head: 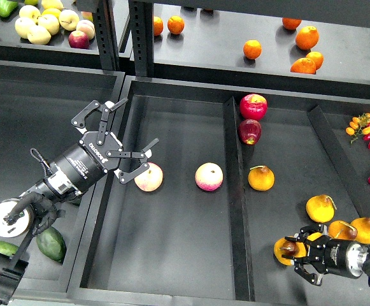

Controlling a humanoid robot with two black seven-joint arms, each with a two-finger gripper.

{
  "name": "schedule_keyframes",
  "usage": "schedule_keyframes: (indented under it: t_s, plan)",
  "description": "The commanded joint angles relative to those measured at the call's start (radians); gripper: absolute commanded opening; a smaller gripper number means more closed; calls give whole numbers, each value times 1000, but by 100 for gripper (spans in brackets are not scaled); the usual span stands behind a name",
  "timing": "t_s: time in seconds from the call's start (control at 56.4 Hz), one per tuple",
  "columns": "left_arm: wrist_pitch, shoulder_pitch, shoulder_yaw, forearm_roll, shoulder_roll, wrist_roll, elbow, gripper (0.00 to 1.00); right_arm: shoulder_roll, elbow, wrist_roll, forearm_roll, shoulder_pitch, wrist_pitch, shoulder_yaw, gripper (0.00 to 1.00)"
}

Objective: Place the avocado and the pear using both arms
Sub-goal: 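Open the right gripper to release the pear among the pears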

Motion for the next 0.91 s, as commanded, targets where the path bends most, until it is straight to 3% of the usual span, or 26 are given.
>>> schedule_keyframes:
  t_s: [0.0,0.018,0.035,0.532,0.745,0.887]
  plan:
    - [0,11,2,0,0,0,0,99,1,-5,0,1,2,-9,0,88]
    - [0,11,5,0,0,0,0,99,1,-5,0,1,4,-7,0,98]
    - [0,13,7,0,0,0,0,99,1,-5,0,3,4,-9,2,99]
    - [0,82,8,0,0,0,11,99,28,141,0,197,15,-13,384,99]
    - [0,106,4,-9,0,0,34,99,353,133,0,194,19,-107,661,99]
    - [0,117,-7,-12,0,-47,54,99,558,131,0,118,25,-177,758,99]
